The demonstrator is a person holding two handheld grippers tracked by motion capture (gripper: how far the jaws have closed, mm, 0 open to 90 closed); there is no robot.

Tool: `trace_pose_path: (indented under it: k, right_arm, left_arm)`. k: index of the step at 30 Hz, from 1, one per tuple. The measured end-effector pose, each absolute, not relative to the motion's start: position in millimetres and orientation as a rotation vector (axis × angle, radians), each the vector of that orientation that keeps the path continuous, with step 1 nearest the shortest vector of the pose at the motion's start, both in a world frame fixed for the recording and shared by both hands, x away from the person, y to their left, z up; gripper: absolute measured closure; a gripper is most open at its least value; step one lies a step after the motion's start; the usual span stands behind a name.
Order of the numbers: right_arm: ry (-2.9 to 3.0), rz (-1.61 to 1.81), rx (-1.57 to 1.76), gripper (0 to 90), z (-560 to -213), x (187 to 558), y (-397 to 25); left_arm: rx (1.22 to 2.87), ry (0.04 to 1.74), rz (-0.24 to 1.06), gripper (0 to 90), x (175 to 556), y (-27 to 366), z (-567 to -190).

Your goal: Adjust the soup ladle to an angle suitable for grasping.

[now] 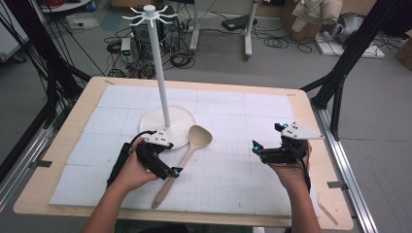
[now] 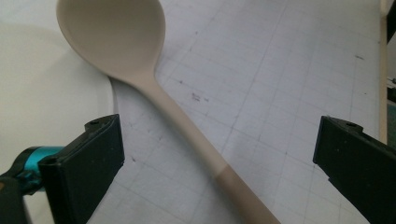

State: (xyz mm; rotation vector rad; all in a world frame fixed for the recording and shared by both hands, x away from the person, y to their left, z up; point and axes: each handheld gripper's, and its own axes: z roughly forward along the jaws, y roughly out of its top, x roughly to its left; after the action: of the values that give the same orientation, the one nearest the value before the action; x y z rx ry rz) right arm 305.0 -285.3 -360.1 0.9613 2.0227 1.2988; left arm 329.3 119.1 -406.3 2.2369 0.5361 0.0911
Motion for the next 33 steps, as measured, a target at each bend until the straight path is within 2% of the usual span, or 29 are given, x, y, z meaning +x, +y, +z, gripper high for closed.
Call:
trace_pose_path:
  k: [4, 9, 10, 13, 27, 33]
  right_arm:
    - [2.025, 1.294, 0.957, 0.4, -360.2, 304.9, -284.5]
    - [2.02, 1.301, 0.969, 0.4, -360.4, 305.6, -285.9]
    - [2.021, 1.306, 0.966, 0.4, -360.4, 305.9, -286.4]
    - [2.022, 1.306, 0.965, 0.4, -360.7, 306.7, -287.1]
    - [2.022, 1.307, 0.974, 0.4, -361.6, 308.5, -288.0]
    - [2.023, 1.303, 0.969, 0.4, -361.6, 308.2, -287.7]
  left_arm:
    - [2.323, 0.586, 0.081, 7.2, 330.8, 112.2, -414.6]
    - [2.371, 0.56, 0.106, 12.4, 330.2, 105.4, -419.8]
    - [2.382, 0.539, 0.087, 15.6, 330.8, 103.4, -422.0]
    - [2.413, 0.524, 0.09, 32.6, 332.0, 102.3, -423.8]
    - [2.474, 0.573, 0.1, 43.4, 329.6, 98.9, -428.2]
    - [2.489, 0.678, 0.116, 47.5, 324.2, 94.0, -426.7]
